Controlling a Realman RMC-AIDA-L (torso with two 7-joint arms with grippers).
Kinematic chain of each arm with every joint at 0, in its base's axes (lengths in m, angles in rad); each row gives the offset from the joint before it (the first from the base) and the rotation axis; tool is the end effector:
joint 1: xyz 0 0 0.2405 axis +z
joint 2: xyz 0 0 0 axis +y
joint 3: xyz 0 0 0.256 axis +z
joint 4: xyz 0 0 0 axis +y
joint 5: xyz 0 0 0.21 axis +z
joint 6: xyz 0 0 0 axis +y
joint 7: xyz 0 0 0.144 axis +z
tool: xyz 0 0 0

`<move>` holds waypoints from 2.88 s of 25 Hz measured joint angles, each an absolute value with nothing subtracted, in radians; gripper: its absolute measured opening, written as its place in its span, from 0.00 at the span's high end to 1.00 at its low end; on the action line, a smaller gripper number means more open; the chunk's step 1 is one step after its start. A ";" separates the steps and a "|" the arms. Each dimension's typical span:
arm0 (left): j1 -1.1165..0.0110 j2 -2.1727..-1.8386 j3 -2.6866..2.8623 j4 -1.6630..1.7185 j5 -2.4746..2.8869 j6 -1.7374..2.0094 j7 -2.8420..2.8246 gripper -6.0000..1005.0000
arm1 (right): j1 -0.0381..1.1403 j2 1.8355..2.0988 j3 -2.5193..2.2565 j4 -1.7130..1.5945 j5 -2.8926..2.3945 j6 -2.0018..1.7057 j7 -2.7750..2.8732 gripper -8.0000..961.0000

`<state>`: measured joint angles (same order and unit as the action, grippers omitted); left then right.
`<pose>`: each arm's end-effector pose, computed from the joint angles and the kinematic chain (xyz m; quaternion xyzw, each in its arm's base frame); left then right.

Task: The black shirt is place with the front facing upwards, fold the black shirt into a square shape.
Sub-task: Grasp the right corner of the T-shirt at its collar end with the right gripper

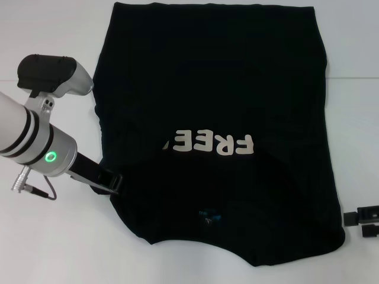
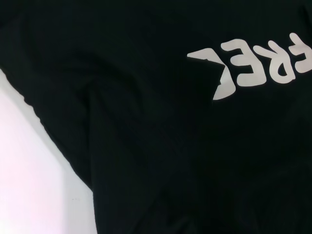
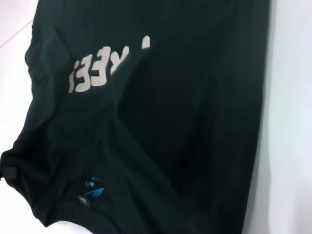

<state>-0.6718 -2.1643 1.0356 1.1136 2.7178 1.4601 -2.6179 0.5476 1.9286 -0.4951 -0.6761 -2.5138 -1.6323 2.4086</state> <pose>-0.2206 0.3733 -0.0045 -0.8416 -0.4919 0.1042 0.1972 0.3383 0.3129 0.0618 -0.7176 0.6864 0.0803 0.0865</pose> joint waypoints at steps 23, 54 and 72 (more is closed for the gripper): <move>-0.671 -2.164 1.035 1.112 2.718 1.457 -2.615 0.94 | 0.575 1.944 -0.507 -0.617 -2.518 -1.600 2.378 0.16; -0.670 -2.164 1.040 1.111 2.718 1.457 -2.615 0.94 | 0.601 1.955 -0.567 -0.610 -2.519 -1.556 2.384 0.18; -0.673 -2.164 1.037 1.111 2.715 1.459 -2.603 0.94 | 0.624 1.964 -0.634 -0.611 -2.521 -1.541 2.406 0.85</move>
